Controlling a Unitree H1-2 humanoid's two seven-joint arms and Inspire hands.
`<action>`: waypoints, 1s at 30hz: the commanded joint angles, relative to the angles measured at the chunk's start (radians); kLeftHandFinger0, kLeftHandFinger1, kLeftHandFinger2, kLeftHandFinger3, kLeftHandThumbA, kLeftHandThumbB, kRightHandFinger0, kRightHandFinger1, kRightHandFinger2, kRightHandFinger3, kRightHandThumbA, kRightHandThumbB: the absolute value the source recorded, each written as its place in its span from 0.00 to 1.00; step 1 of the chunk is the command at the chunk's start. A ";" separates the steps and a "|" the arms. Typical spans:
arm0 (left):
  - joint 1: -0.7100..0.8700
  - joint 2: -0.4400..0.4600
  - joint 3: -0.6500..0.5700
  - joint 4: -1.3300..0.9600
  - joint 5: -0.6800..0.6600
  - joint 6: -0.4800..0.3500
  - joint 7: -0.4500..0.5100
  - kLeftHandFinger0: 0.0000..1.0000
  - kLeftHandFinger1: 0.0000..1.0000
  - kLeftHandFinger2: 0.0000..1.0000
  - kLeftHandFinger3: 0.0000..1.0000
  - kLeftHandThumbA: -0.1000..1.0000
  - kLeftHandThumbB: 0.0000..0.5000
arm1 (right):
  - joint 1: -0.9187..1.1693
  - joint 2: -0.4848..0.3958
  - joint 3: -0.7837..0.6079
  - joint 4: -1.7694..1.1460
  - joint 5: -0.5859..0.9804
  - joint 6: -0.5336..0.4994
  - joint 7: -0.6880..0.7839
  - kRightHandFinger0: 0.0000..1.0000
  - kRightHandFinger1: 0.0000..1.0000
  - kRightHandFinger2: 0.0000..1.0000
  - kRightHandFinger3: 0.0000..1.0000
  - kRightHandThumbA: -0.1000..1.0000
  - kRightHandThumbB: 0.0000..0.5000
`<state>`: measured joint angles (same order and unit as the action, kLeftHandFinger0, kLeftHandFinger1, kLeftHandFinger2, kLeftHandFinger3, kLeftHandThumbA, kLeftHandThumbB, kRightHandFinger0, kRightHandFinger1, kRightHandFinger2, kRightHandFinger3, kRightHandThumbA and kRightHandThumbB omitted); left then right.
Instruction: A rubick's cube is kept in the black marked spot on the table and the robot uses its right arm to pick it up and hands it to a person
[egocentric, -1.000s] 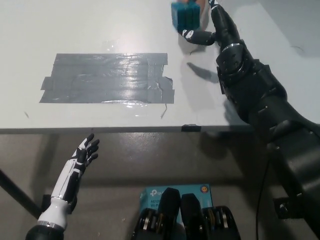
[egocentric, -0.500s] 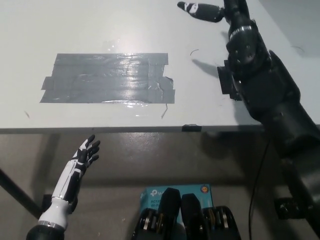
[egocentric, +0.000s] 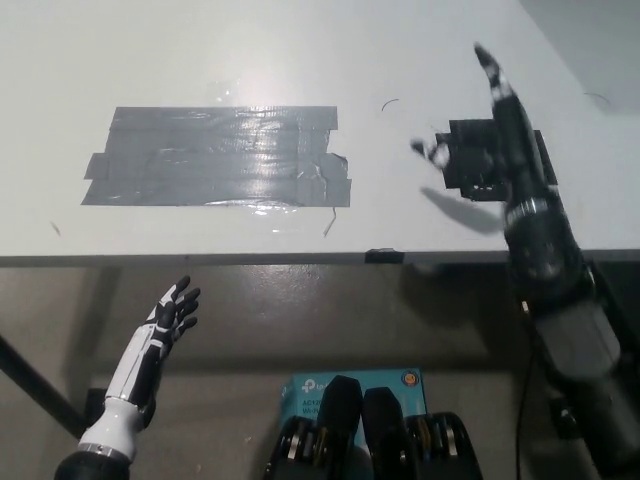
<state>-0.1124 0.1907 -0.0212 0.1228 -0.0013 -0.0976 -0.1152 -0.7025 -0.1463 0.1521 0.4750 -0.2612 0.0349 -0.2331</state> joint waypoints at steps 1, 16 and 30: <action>-0.099 0.020 0.003 -0.033 0.009 -0.022 -0.011 1.00 1.00 1.00 1.00 1.00 0.37 | 0.369 -0.151 -0.077 -1.197 0.227 0.065 0.147 1.00 1.00 1.00 1.00 1.00 0.41; 0.005 0.011 -0.007 -0.057 0.014 -0.038 -0.012 1.00 1.00 1.00 1.00 1.00 0.38 | 0.642 -0.053 -0.039 -0.939 0.275 -0.186 0.110 1.00 1.00 1.00 1.00 1.00 0.27; 0.089 -0.003 -0.013 -0.065 0.017 -0.057 -0.001 1.00 1.00 1.00 1.00 0.99 0.32 | 0.643 0.001 -0.029 -0.512 0.258 -0.265 0.151 1.00 1.00 1.00 1.00 0.99 0.34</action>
<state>-0.0310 0.1894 -0.0312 0.0977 0.0001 -0.1086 -0.1166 -0.0485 -0.1610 0.1314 -0.0725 -0.0640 -0.1255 -0.1397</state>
